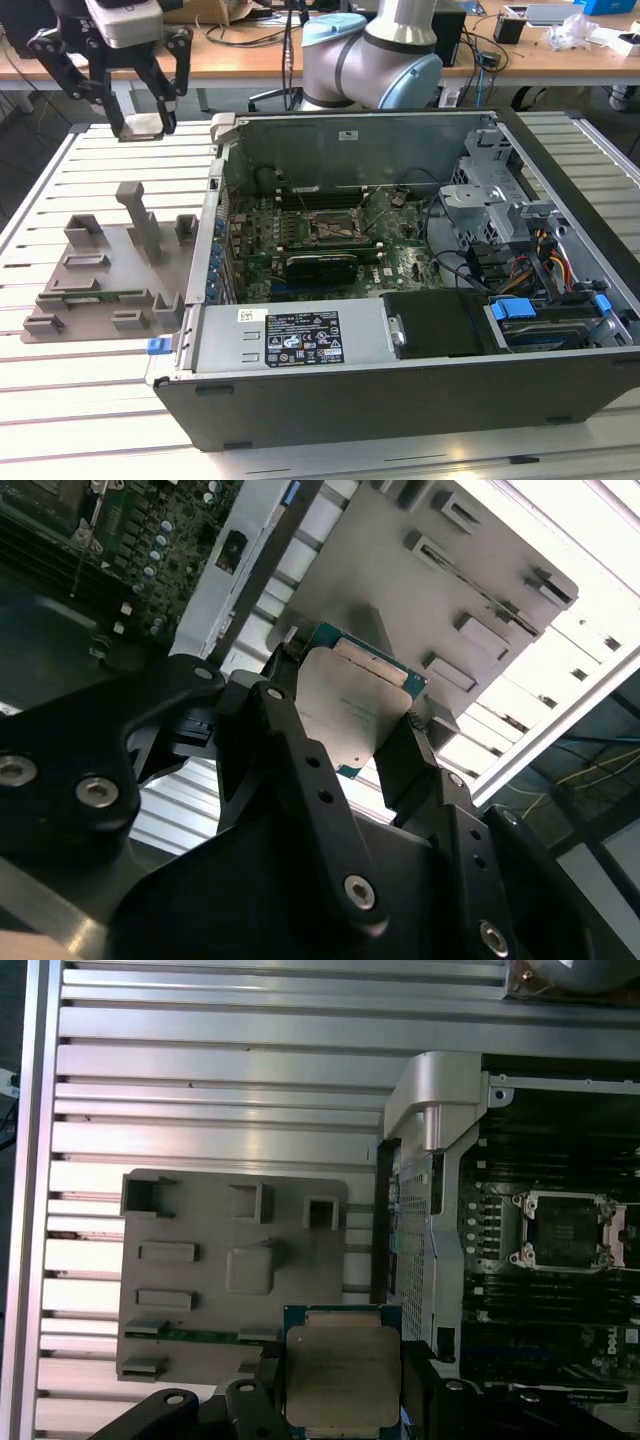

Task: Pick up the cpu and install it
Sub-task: 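Pick up the cpu and move it towards the insertion slot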

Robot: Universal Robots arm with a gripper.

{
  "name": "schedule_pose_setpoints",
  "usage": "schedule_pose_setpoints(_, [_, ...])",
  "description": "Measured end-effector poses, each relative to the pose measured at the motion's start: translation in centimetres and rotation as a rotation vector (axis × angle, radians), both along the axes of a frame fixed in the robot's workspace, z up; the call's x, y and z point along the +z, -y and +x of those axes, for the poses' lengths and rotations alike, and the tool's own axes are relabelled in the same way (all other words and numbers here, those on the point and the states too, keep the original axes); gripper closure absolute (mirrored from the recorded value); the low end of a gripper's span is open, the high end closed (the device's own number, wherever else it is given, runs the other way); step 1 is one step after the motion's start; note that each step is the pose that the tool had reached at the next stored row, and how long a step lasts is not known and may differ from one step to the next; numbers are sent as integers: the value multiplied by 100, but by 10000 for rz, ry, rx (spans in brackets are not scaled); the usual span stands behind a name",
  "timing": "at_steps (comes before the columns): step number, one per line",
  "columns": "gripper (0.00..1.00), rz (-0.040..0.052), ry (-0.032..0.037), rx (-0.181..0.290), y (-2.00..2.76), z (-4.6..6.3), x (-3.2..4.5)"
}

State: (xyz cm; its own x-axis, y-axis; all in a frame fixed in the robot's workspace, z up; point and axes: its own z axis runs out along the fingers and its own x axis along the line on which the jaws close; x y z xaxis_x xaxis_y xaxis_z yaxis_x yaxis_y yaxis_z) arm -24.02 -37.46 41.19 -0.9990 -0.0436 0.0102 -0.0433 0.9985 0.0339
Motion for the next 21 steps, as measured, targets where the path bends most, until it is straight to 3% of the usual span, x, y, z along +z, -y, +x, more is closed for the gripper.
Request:
schedule_pose_setpoints(7, [45,1,-8,0,0,210,-2])
schedule_pose_setpoints(15, [45,0,-19,0,0,531,-5])
schedule_pose_setpoints(21, [45,1,-22,-1,0,678,-9])
